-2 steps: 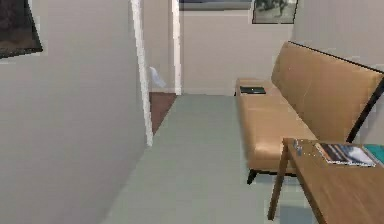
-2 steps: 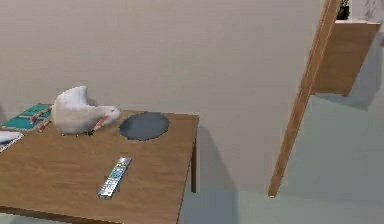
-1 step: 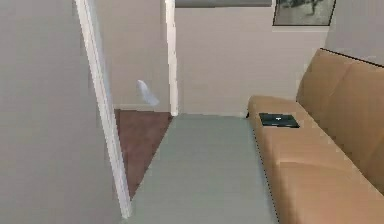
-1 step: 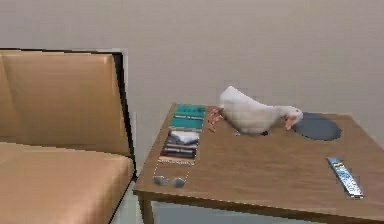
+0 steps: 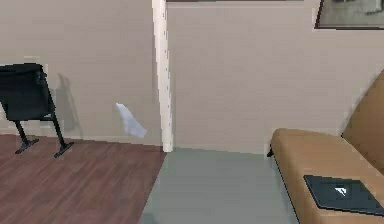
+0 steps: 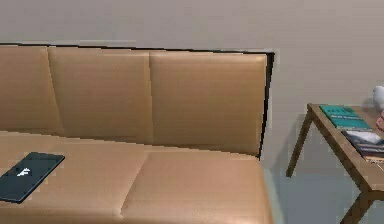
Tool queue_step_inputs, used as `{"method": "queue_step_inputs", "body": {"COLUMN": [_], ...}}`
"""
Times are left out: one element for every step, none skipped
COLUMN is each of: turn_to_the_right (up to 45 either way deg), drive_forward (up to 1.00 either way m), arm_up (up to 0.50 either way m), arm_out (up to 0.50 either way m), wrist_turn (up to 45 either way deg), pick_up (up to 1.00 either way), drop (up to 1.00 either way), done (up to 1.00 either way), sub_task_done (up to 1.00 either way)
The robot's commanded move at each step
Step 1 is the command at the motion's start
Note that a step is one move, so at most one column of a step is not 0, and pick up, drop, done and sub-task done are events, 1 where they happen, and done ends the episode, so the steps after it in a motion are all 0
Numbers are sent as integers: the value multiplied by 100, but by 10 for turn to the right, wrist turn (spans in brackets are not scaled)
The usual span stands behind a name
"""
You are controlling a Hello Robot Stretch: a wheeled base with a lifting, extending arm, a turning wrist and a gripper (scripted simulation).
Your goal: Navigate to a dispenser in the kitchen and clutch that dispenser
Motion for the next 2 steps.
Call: {"method": "queue_step_inputs", "body": {"turn_to_the_right": [0,-450], "drive_forward": [25,0], "arm_up": [0,0], "arm_out": [0,0], "wrist_turn": [0,0], "pick_up": [0,0], "drop": [0,0], "done": [0,0], "sub_task_done": [0,0]}}
